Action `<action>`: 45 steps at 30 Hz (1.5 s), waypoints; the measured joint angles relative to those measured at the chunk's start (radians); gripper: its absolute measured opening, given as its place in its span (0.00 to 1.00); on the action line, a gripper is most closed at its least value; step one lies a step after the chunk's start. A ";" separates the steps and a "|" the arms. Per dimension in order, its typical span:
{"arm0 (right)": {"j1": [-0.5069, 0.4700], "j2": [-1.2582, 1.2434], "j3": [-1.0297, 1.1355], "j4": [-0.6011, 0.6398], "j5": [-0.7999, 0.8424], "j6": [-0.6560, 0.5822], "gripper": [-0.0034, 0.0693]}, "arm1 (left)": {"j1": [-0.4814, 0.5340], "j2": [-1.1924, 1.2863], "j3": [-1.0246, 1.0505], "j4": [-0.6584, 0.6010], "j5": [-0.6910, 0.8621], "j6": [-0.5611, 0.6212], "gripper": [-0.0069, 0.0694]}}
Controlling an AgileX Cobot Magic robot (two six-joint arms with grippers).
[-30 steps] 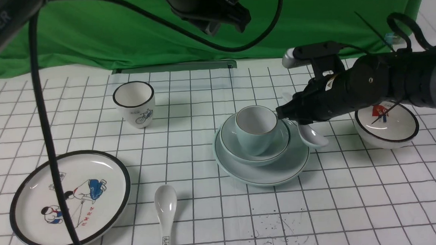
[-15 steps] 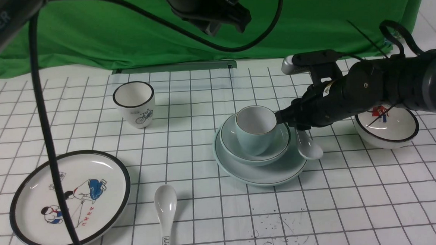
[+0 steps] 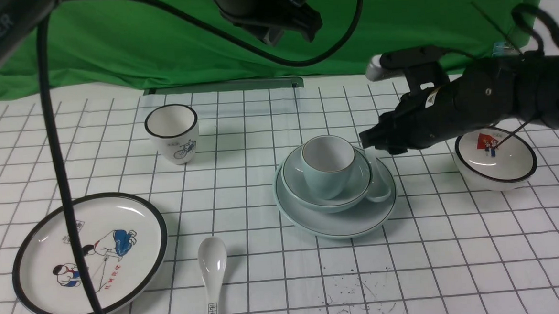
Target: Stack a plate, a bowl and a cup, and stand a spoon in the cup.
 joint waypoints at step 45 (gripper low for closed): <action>-0.026 -1.402 0.513 -0.021 -0.133 -0.096 0.06 | 0.000 -1.720 1.653 0.192 -0.628 -0.426 0.05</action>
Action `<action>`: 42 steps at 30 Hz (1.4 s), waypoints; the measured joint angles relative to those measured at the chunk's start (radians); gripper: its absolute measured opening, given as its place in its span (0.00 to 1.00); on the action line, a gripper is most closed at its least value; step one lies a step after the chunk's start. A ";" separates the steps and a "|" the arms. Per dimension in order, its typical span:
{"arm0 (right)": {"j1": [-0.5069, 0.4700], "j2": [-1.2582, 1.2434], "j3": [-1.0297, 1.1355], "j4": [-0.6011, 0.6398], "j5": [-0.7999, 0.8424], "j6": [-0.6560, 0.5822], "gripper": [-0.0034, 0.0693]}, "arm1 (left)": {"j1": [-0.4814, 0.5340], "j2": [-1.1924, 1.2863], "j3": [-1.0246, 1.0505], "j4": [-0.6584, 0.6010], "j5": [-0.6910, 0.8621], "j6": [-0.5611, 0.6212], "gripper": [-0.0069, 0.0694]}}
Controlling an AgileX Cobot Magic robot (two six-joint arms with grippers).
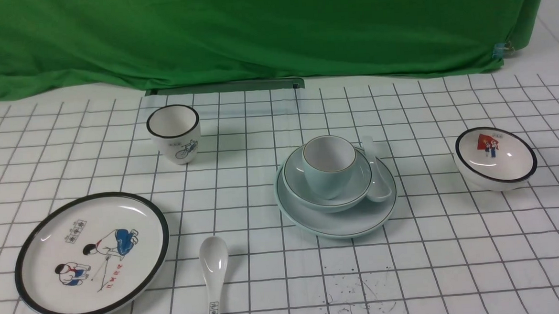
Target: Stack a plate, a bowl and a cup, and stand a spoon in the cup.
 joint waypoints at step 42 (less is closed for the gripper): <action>-0.043 -0.157 0.299 -0.085 -0.123 0.037 0.07 | 0.000 -0.058 0.013 0.007 -0.007 0.014 0.05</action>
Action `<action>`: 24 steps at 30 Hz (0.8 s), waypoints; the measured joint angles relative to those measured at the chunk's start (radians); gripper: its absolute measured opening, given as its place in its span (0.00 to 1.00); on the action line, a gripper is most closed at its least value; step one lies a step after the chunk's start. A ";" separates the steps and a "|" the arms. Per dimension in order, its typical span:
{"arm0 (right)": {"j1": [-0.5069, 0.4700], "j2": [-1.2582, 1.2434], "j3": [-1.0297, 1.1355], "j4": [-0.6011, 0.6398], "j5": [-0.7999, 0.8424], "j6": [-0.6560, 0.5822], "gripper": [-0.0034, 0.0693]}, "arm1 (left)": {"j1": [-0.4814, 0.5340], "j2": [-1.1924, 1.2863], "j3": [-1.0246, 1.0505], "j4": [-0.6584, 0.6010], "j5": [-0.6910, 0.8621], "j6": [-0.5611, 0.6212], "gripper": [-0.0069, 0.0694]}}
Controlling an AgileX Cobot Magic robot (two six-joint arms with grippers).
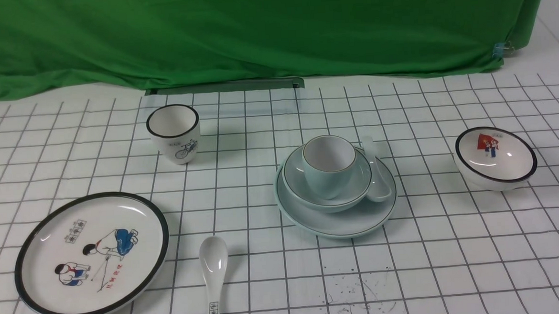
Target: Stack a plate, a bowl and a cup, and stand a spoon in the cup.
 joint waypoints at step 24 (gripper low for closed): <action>-0.277 -0.249 0.475 -0.238 0.158 0.388 0.07 | 0.000 0.000 0.000 0.001 0.000 0.003 0.05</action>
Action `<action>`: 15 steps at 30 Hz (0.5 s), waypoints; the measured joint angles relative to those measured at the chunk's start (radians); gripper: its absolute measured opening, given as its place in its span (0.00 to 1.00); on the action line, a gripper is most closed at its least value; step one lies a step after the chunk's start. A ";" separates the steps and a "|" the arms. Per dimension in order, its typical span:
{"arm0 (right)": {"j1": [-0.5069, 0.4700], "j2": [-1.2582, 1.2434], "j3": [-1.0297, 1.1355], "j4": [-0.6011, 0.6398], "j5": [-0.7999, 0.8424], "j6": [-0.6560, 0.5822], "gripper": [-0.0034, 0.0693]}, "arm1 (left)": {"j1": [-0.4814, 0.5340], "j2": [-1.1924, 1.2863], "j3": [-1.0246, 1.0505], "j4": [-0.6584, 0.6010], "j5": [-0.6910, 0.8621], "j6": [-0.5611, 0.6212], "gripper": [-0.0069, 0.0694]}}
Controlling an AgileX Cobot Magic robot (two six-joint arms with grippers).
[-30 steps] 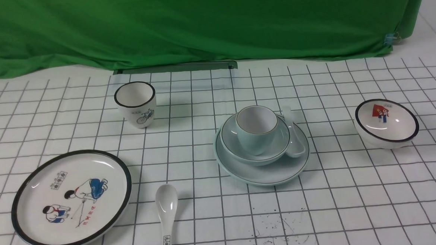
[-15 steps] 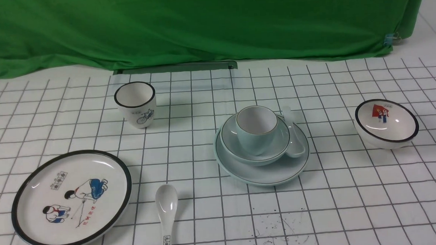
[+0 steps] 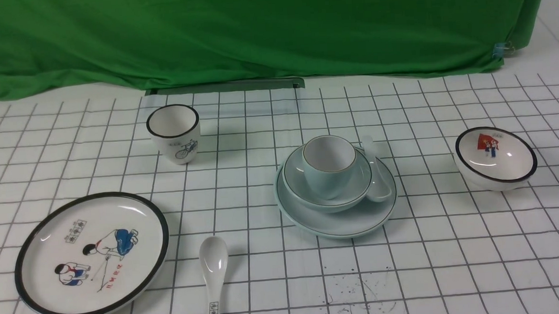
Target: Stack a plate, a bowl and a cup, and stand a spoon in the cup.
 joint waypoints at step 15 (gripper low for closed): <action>0.000 -0.001 0.000 0.001 0.007 0.003 0.08 | 0.000 0.000 0.001 0.000 0.000 0.001 0.05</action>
